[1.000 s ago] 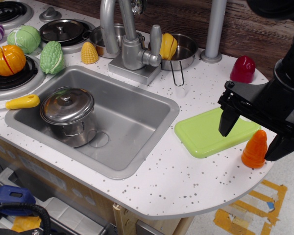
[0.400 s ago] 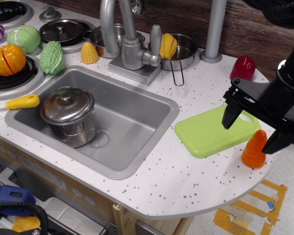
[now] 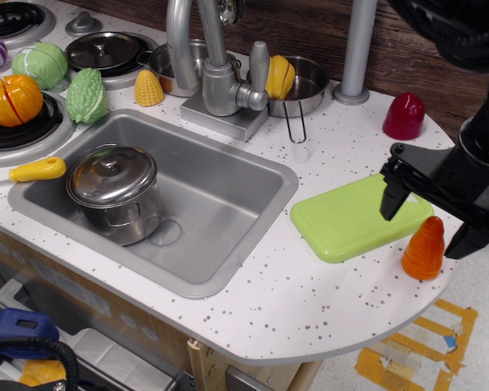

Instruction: Put carrot on cutting board

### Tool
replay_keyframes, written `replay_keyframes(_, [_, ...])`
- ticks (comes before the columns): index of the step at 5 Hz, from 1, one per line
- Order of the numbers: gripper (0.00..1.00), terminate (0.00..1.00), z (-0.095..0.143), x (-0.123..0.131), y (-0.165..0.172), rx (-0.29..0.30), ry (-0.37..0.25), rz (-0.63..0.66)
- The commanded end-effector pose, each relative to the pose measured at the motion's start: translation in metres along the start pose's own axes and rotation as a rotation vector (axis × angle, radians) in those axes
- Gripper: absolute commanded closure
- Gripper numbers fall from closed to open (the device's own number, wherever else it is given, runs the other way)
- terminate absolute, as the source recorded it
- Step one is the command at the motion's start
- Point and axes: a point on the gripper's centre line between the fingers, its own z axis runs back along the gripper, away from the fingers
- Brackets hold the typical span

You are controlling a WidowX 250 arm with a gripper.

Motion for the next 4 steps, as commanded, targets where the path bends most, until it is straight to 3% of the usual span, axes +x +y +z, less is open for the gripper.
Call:
replay_keyframes(1, [0.0, 0.0, -0.0041, 0.0071, -0.0056, -0.064, -0.072, 0.042])
replay_keyframes(2, [0.0, 0.0, -0.0124, 0.0049, -0.0039, -0.09, -0.075, 0.042])
replay_keyframes(3, [1.0, 0.0, -0.0137, -0.0021, -0.0048, -0.1, -0.065, 0.053])
replay_keyframes(4, [1.0, 0.0, -0.0089, -0.0004, 0.0001, -0.093, -0.052, 0.032])
